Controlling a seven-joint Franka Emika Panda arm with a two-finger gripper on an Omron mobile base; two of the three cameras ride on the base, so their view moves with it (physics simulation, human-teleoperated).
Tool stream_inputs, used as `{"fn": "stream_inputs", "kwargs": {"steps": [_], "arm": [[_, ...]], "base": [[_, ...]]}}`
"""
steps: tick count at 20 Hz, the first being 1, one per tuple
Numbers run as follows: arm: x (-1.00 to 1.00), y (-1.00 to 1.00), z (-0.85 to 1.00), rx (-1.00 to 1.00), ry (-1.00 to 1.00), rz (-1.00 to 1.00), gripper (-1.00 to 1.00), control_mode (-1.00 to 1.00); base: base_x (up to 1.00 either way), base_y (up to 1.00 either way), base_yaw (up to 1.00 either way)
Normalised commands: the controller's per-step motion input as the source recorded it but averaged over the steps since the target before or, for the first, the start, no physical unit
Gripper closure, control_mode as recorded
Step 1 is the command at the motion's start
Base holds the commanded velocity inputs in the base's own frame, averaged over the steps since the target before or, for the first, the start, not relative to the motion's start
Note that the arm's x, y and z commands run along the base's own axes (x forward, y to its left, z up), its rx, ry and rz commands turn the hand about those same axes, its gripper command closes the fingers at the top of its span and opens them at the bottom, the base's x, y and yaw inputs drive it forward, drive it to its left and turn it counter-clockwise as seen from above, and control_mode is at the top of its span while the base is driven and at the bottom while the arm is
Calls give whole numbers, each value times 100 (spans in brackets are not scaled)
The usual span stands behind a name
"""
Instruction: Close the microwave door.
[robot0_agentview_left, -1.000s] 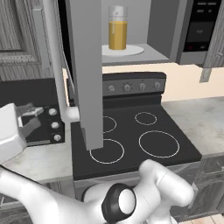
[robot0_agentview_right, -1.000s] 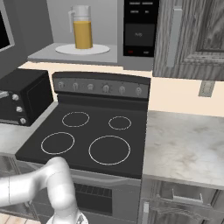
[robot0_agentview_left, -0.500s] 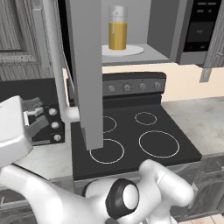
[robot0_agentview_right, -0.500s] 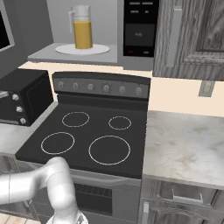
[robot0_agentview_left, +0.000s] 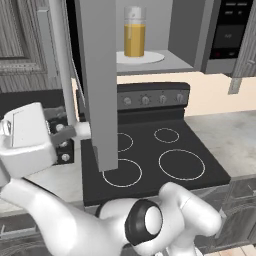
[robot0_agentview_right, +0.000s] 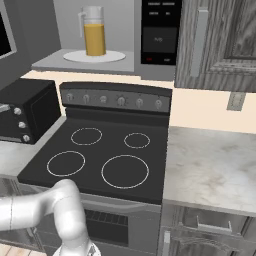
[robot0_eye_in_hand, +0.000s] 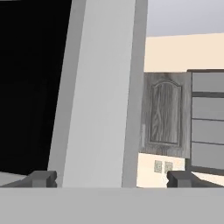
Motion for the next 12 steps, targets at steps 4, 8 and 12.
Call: {"fn": "stream_inputs", "kwargs": {"steps": [4,8,12], "arm": [[-15,-46,0,6,1,0,-100,-100],[-13,-45,0,3,3,0,-100,-100],[4,-60,0,6,14,0,-100,-100]], "base": [[0,0,0],[0,0,0],[0,0,0]]}}
